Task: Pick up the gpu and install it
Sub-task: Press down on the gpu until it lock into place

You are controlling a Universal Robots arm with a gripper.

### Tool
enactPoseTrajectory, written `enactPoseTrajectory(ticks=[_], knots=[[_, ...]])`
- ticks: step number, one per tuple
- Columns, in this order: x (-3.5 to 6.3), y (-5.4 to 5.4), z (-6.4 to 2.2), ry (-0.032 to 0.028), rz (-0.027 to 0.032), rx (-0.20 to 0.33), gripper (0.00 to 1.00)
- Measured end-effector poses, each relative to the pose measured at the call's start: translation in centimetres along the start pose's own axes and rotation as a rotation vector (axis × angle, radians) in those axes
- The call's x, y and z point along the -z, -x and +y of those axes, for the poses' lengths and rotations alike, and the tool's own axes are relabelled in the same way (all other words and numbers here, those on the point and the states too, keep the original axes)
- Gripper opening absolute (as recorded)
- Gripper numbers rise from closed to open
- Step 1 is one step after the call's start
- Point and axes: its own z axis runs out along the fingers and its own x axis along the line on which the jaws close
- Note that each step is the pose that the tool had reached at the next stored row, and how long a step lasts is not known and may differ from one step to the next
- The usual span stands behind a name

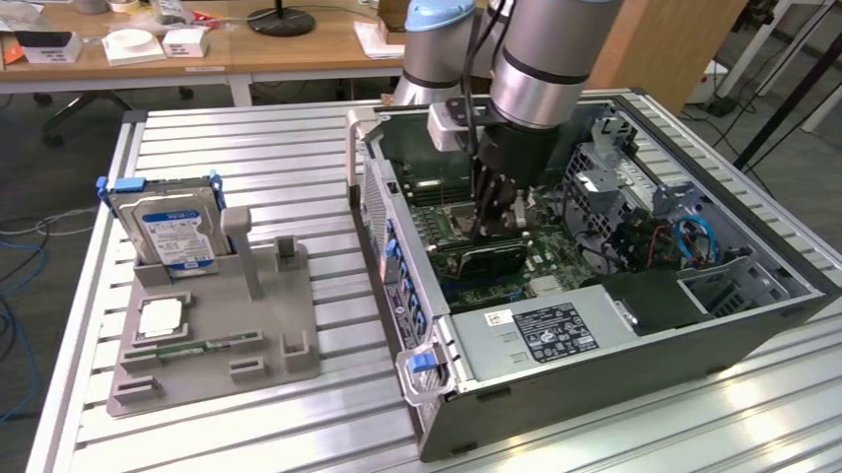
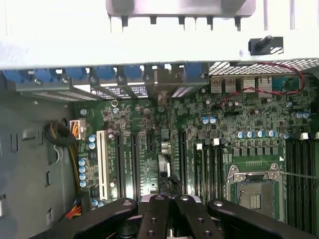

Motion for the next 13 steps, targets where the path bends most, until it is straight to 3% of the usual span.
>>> enactPoseTrajectory(ticks=[6,13], knots=[[-0.1,-0.03,0.39,0.0014,-0.0012,-0.031,0.11],[-0.11,-0.03,0.4,0.0014,-0.0013,-0.032,0.11]])
